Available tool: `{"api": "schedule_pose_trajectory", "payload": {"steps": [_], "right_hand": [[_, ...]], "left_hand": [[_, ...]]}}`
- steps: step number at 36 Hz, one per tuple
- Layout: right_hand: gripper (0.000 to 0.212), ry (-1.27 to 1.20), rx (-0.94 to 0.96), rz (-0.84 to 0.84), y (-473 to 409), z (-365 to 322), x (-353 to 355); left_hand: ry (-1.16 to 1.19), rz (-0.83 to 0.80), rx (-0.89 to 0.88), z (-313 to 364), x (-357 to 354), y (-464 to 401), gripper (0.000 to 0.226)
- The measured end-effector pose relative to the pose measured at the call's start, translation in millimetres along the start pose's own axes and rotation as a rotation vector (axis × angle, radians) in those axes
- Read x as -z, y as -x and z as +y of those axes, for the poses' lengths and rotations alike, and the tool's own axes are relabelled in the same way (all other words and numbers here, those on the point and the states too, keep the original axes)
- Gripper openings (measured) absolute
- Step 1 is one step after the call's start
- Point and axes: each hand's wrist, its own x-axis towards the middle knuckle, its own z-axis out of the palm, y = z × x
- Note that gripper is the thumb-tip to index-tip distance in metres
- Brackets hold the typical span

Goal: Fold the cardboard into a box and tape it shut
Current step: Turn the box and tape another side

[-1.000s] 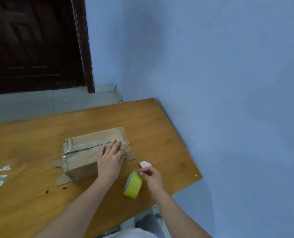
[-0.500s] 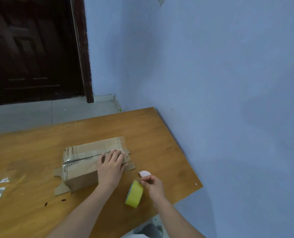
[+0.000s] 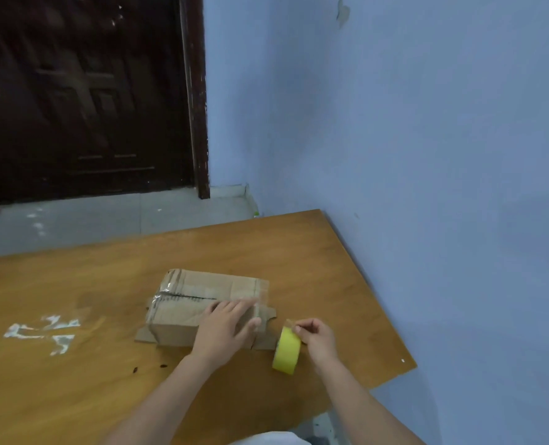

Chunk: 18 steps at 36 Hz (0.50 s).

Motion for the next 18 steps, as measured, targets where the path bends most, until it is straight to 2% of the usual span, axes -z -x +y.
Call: {"api": "schedule_pose_trajectory", "payload": {"steps": [4, 12, 15, 18], "right_hand": [[0.026, 0.037, 0.029, -0.015, 2, -3, -1], [0.029, 0.077, 0.040, 0.001, 6, 2, 8], [0.031, 0.070, 0.027, 0.016, 7, 5, 12], [0.033, 0.051, 0.032, 0.026, 8, 4, 16]], "left_hand": [[0.140, 0.009, 0.116, 1, 4, -20, 0.032], [-0.061, 0.009, 0.159, 8, -1, -49, 0.046], [-0.089, -0.063, 0.199, 10, -6, -61, 0.055], [-0.147, -0.132, 0.227, 12, -11, -69, 0.050]]}}
